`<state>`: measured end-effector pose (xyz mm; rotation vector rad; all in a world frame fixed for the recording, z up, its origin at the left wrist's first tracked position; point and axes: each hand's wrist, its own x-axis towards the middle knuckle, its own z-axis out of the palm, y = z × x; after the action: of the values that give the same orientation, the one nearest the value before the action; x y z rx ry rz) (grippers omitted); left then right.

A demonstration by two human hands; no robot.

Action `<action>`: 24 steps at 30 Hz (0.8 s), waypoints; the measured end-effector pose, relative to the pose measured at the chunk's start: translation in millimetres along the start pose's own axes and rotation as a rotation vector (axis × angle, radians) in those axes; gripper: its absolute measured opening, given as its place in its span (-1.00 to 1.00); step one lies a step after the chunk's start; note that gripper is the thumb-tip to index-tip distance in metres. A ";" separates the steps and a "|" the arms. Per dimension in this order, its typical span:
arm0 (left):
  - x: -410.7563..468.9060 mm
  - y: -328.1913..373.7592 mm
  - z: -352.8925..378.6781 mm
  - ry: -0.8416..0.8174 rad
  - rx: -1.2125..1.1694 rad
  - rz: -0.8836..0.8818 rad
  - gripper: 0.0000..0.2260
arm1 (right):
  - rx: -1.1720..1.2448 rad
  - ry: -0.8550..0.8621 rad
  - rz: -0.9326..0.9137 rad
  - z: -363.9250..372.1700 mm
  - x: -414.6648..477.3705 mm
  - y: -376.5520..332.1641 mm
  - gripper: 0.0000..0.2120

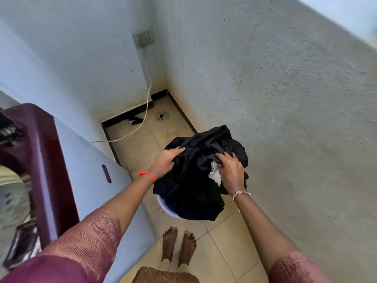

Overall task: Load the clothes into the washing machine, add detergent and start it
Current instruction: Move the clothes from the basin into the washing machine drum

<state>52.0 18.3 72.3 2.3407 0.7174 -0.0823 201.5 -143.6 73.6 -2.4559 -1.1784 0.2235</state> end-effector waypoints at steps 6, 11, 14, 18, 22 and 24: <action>-43.9 23.4 -49.3 0.172 -0.062 0.018 -0.42 | 0.143 0.238 -0.093 -50.5 5.9 -59.8 -0.57; -78.5 41.3 -75.3 0.287 -0.123 -0.049 -0.16 | 0.284 0.351 -0.185 -101.8 9.1 -127.1 -0.61; -98.6 47.9 -89.6 0.425 -0.216 -0.083 -0.04 | 0.359 0.379 -0.283 -129.0 2.0 -169.5 -0.62; -128.8 48.8 -113.9 0.671 -0.247 -0.142 -0.09 | 0.488 0.383 -0.391 -159.0 -12.0 -220.2 -0.60; -163.3 52.1 -148.6 0.905 -0.247 -0.167 -0.34 | 0.598 0.393 -0.469 -184.8 -25.0 -266.4 -0.63; -181.3 48.5 -167.6 1.007 -0.253 -0.152 -0.46 | 0.661 0.389 -0.522 -194.1 -33.0 -290.3 -0.65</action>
<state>-98.1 7.5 273.9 1.9756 1.2696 1.1154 35.1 -62.4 371.5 -1.4870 -1.2617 -0.0234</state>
